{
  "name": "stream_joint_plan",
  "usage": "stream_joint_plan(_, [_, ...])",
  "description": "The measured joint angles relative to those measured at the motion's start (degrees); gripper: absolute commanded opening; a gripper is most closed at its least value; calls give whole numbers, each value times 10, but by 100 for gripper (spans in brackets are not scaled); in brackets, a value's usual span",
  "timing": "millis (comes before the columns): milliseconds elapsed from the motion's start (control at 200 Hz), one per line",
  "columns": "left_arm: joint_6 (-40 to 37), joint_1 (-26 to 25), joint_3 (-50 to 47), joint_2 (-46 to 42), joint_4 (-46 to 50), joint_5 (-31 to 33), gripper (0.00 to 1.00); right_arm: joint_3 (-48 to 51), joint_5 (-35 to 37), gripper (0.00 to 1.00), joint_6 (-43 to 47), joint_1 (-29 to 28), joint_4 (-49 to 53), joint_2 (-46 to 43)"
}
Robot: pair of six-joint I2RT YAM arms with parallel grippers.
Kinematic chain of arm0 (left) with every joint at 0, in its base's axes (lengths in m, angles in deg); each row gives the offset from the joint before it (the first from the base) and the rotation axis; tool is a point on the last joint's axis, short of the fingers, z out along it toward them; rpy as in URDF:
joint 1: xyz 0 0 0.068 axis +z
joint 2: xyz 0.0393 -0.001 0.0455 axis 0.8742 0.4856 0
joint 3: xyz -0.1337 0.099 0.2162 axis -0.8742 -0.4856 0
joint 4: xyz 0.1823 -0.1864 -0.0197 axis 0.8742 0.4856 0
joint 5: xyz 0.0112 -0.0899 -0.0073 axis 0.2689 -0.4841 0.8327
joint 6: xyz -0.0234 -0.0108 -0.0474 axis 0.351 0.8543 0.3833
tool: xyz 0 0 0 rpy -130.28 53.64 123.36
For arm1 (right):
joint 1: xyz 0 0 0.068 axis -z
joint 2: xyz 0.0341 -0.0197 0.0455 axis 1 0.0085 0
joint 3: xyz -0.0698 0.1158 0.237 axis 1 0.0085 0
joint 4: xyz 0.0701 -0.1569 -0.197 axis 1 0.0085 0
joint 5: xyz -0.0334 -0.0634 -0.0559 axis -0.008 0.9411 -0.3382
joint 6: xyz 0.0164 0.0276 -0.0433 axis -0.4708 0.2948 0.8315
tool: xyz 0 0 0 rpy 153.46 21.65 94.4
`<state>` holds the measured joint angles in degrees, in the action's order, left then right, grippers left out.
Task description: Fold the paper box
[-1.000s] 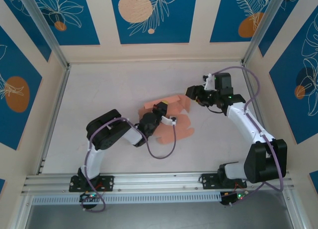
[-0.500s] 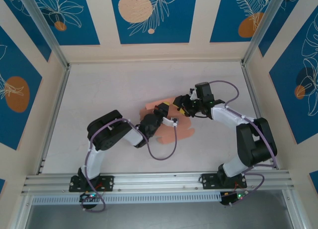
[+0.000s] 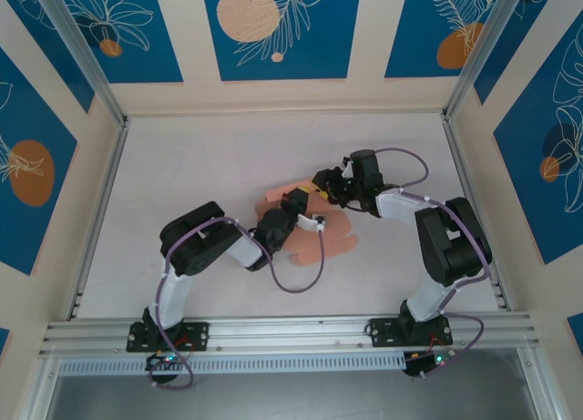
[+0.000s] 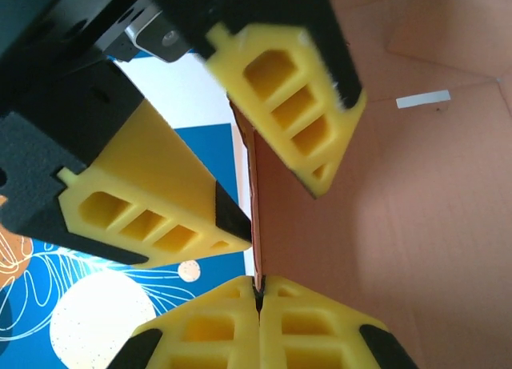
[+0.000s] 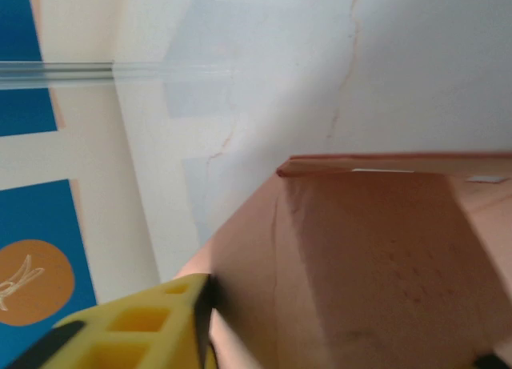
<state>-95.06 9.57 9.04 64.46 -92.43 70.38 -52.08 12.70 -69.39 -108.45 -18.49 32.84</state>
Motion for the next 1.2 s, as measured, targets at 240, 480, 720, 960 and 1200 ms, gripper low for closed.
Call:
stream_joint_plan(240, [28,-2,-2,-1,3,5,53,11,3,12,-18,-3,-56,9])
stream_joint_plan(480, [129,-22,-34,-105,77,14,96,40,7,11,-24,-3,-122,10])
stream_joint_plan(720, [481,-65,-47,-380,302,38,81,67,7,11,-29,-3,-182,10])
stream_joint_plan(960, [1107,49,-61,-594,516,-38,74,68,6,11,-29,-3,-197,11])
stream_joint_plan(1200, [1458,104,-154,-510,540,-179,85,68,3,11,-28,-3,-199,11])
